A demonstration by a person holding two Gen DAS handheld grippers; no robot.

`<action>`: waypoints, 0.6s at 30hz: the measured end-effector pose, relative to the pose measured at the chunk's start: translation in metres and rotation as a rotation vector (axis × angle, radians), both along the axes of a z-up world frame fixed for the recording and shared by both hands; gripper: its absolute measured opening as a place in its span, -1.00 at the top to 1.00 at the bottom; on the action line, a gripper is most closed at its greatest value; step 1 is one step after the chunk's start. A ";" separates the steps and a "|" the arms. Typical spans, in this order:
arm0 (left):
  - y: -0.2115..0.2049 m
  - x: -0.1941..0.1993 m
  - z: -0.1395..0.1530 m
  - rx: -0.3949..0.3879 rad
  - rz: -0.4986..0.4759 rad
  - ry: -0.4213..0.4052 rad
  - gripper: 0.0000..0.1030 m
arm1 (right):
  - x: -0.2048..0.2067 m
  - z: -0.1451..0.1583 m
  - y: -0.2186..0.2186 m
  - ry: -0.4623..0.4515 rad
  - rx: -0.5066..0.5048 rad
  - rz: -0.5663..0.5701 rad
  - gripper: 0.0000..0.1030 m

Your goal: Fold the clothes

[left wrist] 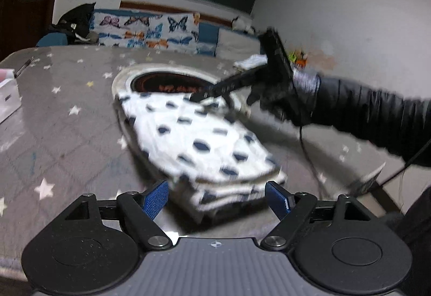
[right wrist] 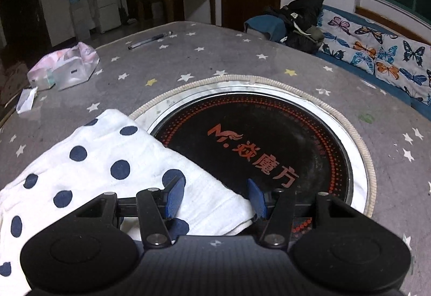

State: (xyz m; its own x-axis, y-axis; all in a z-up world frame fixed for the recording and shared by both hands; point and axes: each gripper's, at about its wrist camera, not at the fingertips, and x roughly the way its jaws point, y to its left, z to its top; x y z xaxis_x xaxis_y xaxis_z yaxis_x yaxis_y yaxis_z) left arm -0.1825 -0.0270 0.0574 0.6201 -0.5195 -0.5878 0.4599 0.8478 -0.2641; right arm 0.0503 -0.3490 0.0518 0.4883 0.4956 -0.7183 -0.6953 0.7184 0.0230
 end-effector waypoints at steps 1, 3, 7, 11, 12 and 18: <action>-0.001 0.000 -0.003 0.016 0.005 0.005 -0.58 | 0.000 0.000 0.001 0.001 -0.005 0.004 -0.04; -0.006 0.001 -0.009 0.048 0.017 0.005 -0.58 | 0.001 0.000 0.002 0.002 -0.012 0.007 -0.06; -0.015 0.004 -0.018 0.110 0.029 -0.015 -0.55 | 0.000 -0.001 0.003 0.000 -0.028 0.003 -0.09; -0.018 0.008 -0.024 0.157 0.046 -0.016 -0.55 | -0.002 -0.002 0.002 -0.008 -0.051 0.007 -0.10; -0.017 0.010 -0.025 0.163 0.052 -0.017 -0.55 | -0.002 -0.001 0.002 -0.009 -0.056 0.006 -0.10; -0.007 0.019 -0.028 0.181 0.089 -0.021 -0.55 | -0.007 0.001 -0.001 -0.025 -0.093 0.002 -0.11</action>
